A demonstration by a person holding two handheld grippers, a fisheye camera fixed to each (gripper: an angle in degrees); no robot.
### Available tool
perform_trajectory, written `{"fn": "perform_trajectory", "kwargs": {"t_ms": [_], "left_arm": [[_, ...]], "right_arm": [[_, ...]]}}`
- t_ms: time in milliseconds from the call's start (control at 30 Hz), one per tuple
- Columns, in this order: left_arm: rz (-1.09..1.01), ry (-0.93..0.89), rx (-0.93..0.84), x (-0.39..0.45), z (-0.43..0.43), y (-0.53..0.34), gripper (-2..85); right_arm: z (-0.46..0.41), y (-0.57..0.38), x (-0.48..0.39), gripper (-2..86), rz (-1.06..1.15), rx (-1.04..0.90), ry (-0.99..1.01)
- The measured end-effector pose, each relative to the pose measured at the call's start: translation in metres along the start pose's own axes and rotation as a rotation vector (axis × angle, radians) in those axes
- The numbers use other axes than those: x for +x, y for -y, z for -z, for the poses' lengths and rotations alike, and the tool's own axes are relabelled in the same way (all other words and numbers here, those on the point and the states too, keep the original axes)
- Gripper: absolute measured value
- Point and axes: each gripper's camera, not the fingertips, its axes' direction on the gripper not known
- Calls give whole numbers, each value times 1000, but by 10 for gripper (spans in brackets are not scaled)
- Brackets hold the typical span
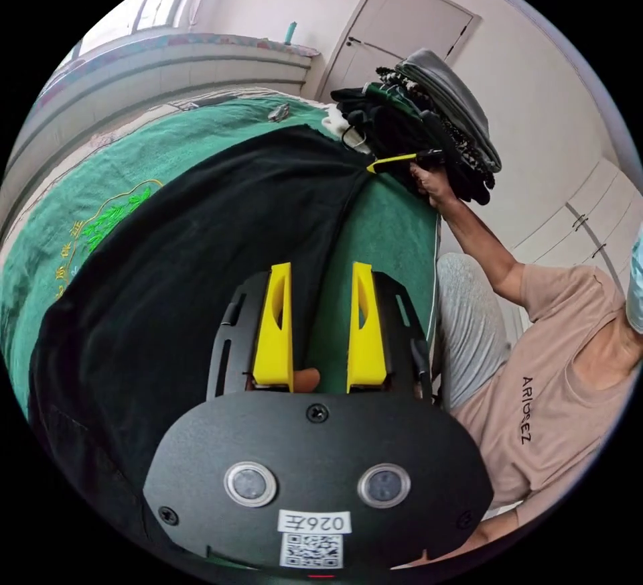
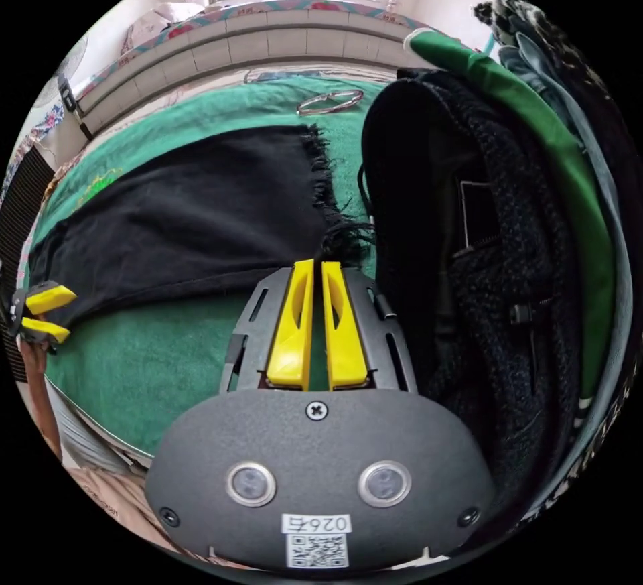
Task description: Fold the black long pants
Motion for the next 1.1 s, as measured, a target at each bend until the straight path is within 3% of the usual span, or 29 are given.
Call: {"fn": "perform_trajectory", "kwargs": {"t_ms": [200,300,400,467,567,700,800,833,867,1100], "left_arm": [[208,363,2,-53,96,-64,104],[393,497,42,-95,135,-102,78],[577,465,-36,-147,138,-147,55],[718,259,137,-170,161,-186,4],[798,215,294,-173,185,-217,-7],[637,232,411,-143,193,-206,-9],[506,418,101,-130,159,-170,-10],[470,532,-117,-131,135,-158,-10],[395,600,-115,-121,128,-151,-10],[350,772,-142,-91,97,-139,-10]], "right_arm": [[20,-13,-29,-8,-18,61,-311],[47,-16,-63,-9,79,161,-232],[64,-9,-117,-9,264,186,-39],[69,-2,-166,-9,414,164,32],[60,6,-217,-9,529,134,70],[36,5,-257,-9,603,109,196],[3,-10,-279,-9,698,63,204],[-9,-16,-283,-9,738,61,156],[-6,-23,-277,-9,749,129,157],[-16,-23,-244,-9,742,117,245]]}}
